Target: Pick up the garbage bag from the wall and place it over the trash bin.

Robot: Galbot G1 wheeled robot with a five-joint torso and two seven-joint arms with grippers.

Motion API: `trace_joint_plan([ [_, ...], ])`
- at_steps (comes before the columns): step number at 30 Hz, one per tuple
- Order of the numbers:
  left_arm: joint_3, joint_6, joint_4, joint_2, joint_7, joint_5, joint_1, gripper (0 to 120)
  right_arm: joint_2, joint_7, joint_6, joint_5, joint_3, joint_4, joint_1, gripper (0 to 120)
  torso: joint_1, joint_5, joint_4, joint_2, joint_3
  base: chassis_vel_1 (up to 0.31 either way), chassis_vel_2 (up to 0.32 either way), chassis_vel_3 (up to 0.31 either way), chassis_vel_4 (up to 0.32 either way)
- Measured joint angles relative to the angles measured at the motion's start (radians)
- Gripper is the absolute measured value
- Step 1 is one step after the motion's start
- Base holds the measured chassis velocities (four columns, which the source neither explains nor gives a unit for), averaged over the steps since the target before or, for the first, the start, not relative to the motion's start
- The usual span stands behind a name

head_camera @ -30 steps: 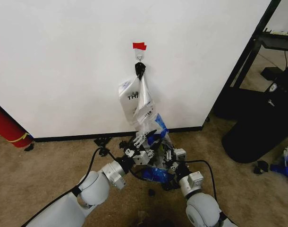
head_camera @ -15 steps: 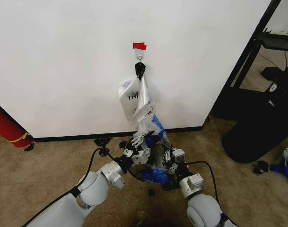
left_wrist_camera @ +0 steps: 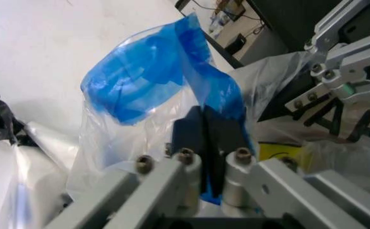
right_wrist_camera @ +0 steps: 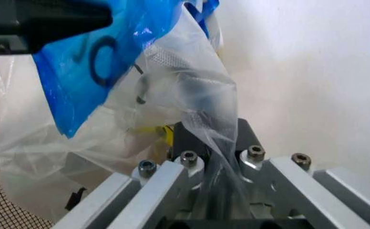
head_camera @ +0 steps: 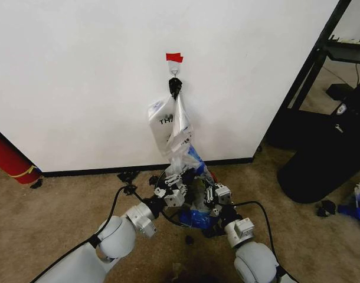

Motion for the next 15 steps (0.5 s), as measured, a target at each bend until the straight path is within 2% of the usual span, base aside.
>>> trace_joint_plan([
  [8, -0.031, -0.001, -0.008, -0.002, 0.001, -0.032, 0.020, 0, 0.000, -0.009, 0.016, 0.030, 0.002, 0.000, -0.006, 1, 0.000, 0.0000, 0.0000, 0.000, 0.000, 0.000, 0.000, 0.000, 0.000],
  [15, -0.091, 0.001, -0.023, 0.011, -0.002, -0.061, 0.051, 0, -0.013, -0.053, 0.029, 0.224, 0.031, -0.002, -0.012, 1, 0.000, 0.0000, 0.0000, 0.000, 0.000, 0.000, 0.000, 0.000, 0.000],
])
